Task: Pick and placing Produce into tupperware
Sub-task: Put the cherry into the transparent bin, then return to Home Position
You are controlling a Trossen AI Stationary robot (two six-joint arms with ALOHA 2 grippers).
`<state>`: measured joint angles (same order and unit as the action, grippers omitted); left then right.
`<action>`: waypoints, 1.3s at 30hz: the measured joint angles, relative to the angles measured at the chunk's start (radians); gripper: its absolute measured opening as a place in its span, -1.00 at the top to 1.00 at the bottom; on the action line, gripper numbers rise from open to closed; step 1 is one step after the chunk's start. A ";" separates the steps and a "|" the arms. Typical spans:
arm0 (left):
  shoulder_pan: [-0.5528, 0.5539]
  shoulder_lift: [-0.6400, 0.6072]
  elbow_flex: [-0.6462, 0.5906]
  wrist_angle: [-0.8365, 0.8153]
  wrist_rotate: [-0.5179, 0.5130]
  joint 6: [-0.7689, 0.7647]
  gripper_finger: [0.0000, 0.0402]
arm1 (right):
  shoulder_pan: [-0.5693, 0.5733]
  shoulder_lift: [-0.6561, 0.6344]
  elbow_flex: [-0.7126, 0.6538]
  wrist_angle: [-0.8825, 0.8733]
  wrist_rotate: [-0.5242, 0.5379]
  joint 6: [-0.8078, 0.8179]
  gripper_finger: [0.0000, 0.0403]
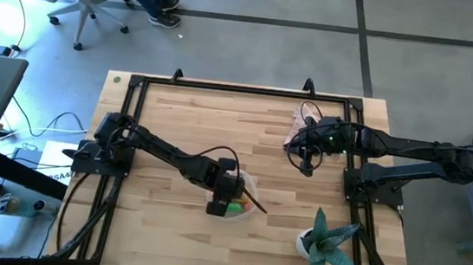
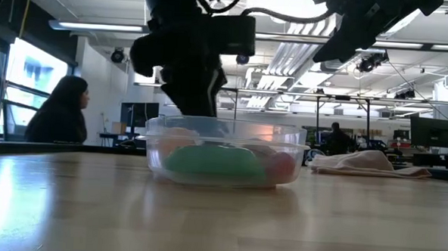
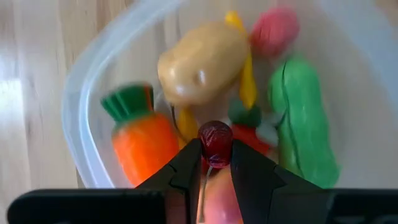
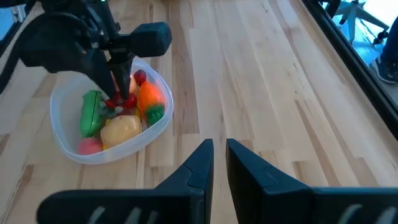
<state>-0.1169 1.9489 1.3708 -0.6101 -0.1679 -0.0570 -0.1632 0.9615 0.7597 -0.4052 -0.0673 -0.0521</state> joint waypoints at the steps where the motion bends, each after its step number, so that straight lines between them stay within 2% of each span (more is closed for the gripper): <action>1: 0.000 0.002 -0.002 -0.010 0.000 0.000 0.64 | 0.000 0.000 0.000 -0.001 0.000 0.000 0.84; 23: 0.000 0.012 0.000 0.002 -0.005 0.000 0.64 | 0.000 0.000 -0.001 -0.001 0.000 0.000 0.84; 34: 0.000 0.012 0.000 0.000 -0.012 0.007 0.24 | 0.000 0.000 -0.001 -0.001 0.000 0.000 0.84; 39: -0.001 0.012 0.001 0.006 -0.037 0.008 0.17 | 0.000 0.000 -0.001 -0.001 0.000 0.000 0.84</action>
<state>-0.1181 1.9606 1.3715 -0.6036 -0.2050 -0.0489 -0.1631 0.9615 0.7586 -0.4061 -0.0670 -0.0521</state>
